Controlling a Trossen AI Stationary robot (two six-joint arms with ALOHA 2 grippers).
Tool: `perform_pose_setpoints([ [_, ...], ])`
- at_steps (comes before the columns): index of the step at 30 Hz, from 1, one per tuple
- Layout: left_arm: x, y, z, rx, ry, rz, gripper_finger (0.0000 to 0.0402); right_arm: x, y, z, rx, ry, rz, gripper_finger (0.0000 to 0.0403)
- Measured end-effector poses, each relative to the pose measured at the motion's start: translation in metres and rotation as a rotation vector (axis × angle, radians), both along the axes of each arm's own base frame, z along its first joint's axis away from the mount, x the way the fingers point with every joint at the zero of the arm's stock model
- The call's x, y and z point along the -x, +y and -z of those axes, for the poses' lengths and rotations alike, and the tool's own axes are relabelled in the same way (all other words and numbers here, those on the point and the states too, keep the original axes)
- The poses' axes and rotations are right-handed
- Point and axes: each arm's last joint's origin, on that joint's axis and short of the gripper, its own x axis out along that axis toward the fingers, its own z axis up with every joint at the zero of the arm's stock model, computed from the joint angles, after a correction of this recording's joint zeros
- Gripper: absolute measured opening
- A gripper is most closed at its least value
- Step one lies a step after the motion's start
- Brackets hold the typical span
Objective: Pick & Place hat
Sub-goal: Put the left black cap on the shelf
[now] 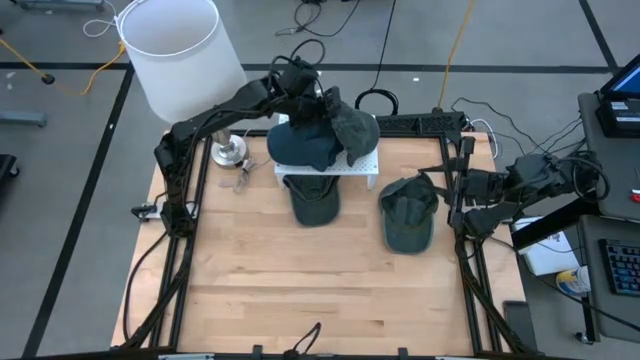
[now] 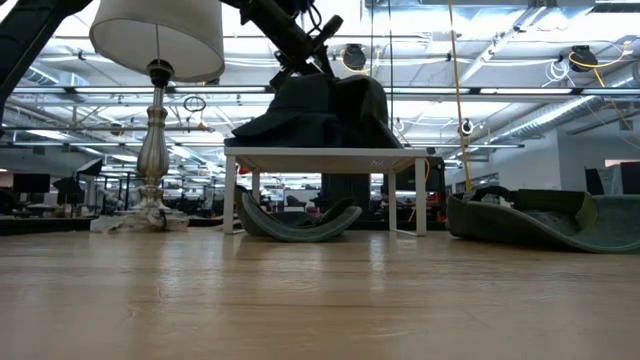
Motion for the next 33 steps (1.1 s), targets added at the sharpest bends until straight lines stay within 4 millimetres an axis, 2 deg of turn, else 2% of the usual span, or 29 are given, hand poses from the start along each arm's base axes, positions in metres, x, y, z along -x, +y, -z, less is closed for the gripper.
perform_pose_setpoints([
  [11,-0.001,-0.003,0.0,-0.041,0.013,0.054,0.0018,0.0,0.0,-0.004,-0.016,-0.038,0.0,0.0116],
  [14,-0.001,-0.003,0.001,-0.04,0.024,0.078,0.0045,0.0,0.0,-0.004,-0.016,-0.038,0.0,0.0116],
  [18,0.0,-0.004,0.002,-0.045,0.036,0.097,0.0103,0.0,0.0,-0.004,-0.011,-0.037,-0.001,0.0116],
  [23,0.0,-0.006,0.002,0.02,0.017,0.108,0.0163,0.0,0.0,-0.004,0.007,-0.034,-0.001,0.0116],
  [27,0.007,-0.009,0.003,0.049,0.074,0.055,0.0171,0.0,0.0,-0.004,0.009,-0.034,-0.002,0.0116],
  [33,0.017,-0.023,-0.02,-0.031,0.054,0.014,0.0172,0.0,0.0,-0.004,0.01,-0.034,-0.002,0.0116],
])
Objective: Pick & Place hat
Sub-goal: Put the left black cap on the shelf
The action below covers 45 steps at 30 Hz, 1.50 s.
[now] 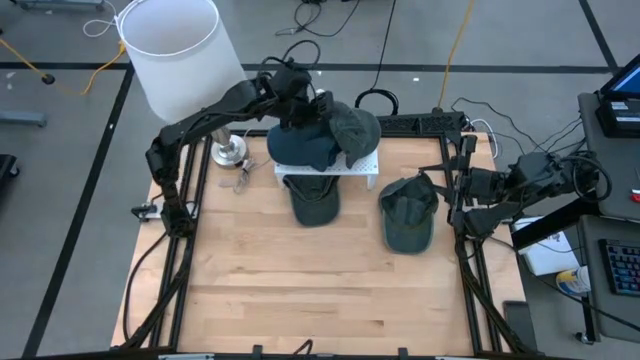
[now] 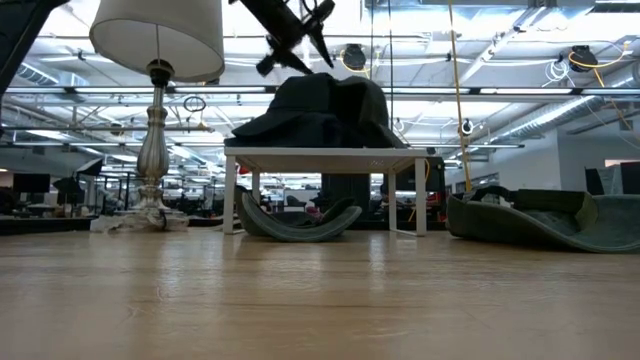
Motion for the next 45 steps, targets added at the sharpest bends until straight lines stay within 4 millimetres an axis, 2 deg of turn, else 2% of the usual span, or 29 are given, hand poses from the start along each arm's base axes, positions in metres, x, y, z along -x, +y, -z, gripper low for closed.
perform_pose_setpoints([
  [5,0.009,-0.017,-0.02,-0.069,-0.033,-0.018,0.0173,0.0,0.0,0.0,-0.013,-0.002,0.003,0.0116],
  [10,-0.002,-0.035,-0.034,-0.191,-0.125,0.042,0.0173,-0.005,-0.003,0.002,-0.091,-0.004,0.053,0.0116],
  [14,-0.013,-0.046,-0.04,-0.265,-0.184,0.068,0.0173,-0.018,-0.01,0.008,-0.126,0.026,0.22,0.0116],
  [19,-0.019,-0.054,-0.041,-0.332,-0.179,0.046,0.0173,-0.047,-0.027,0.019,-0.136,0.084,0.405,0.0111],
  [24,-0.021,-0.058,-0.044,-0.357,-0.19,0.055,0.0173,-0.069,-0.063,0.032,-0.188,0.126,0.618,0.0098],
  [28,-0.021,-0.06,-0.043,-0.376,-0.181,0.075,0.0173,-0.077,-0.096,0.042,-0.273,0.15,0.685,0.0091],
  [38,-0.024,-0.061,-0.05,-0.411,-0.25,0.158,0.0173,-0.082,-0.185,0.071,-0.653,0.138,0.705,0.0084],
  [41,-0.025,-0.062,-0.05,-0.41,-0.267,0.206,0.0173,-0.08,-0.208,0.081,-0.737,0.139,0.711,0.0084],
  [45,-0.024,-0.061,-0.05,-0.408,-0.278,0.273,0.0173,-0.072,-0.238,0.097,-0.953,0.127,0.67,0.0089],
])
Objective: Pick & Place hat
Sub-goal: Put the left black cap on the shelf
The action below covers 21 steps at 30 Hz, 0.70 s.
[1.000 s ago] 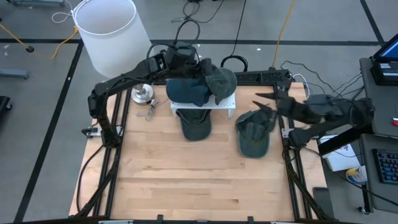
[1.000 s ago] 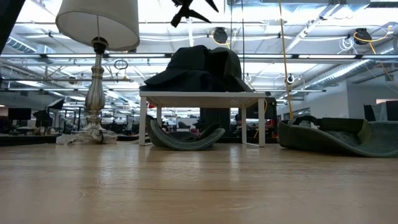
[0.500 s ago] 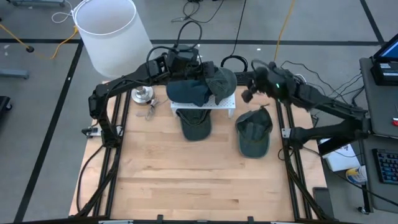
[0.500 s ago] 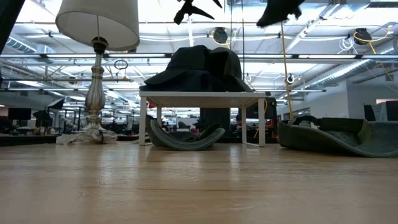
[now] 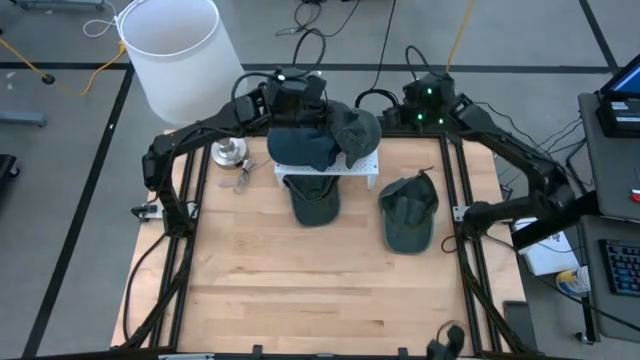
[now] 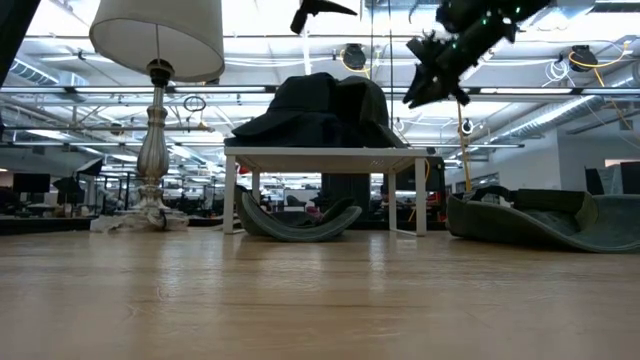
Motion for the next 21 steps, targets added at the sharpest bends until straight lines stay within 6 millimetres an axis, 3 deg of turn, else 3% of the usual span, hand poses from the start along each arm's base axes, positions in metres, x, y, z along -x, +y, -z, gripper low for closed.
perform_pose_setpoints([
  [11,0.001,0.003,0.001,-0.06,0.019,0.071,0.0173,0.021,-0.063,0.044,-0.288,-0.13,-0.051,0.0154],
  [21,0.005,0.009,0.004,-0.046,0.059,0.037,0.0172,0.021,-0.083,0.072,-0.408,-0.167,-0.123,0.0164],
])
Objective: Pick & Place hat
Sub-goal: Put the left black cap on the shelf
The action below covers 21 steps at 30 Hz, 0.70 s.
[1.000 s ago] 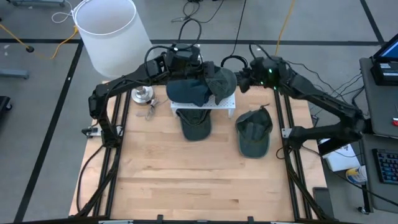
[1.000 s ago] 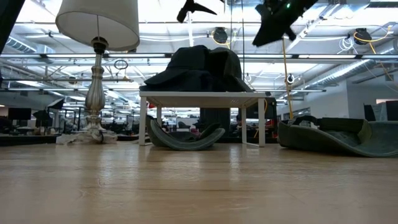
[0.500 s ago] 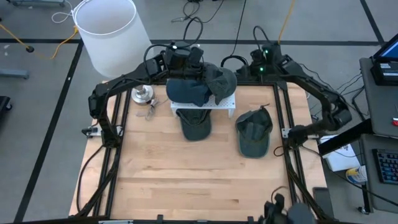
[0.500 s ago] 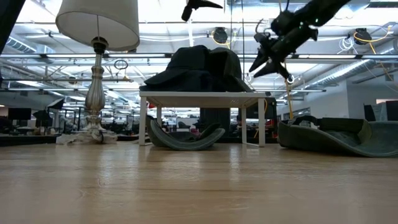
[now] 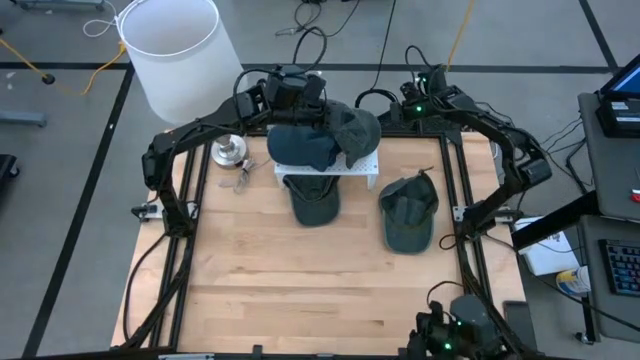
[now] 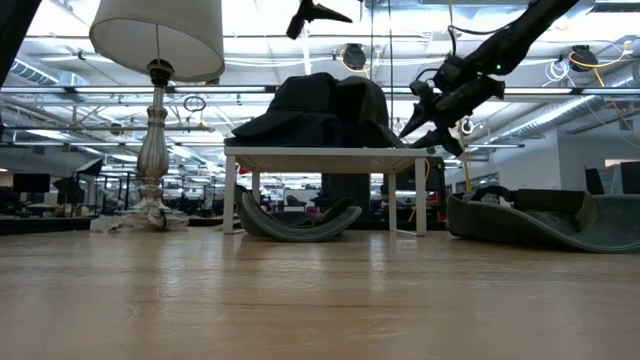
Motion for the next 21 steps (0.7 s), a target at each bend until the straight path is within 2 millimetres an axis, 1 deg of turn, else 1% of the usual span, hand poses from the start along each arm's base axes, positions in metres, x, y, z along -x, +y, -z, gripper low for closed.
perform_pose_setpoints([
  [8,0.002,0.004,0.0,0.002,0.0,-0.012,0.0172,-0.005,-0.004,0.014,-0.083,-0.045,-0.076,0.0164],
  [11,0.002,0.004,0.0,0.002,-0.001,-0.013,0.0172,-0.006,-0.003,0.014,-0.109,-0.093,-0.13,0.0164],
  [16,0.002,0.004,0.0,0.003,0.003,-0.013,0.0172,-0.005,0.001,0.006,-0.125,-0.112,-0.122,0.0164],
  [21,0.002,0.004,0.0,0.003,0.004,-0.013,0.0172,-0.005,0.004,0.004,-0.188,-0.176,-0.181,0.0164],
])
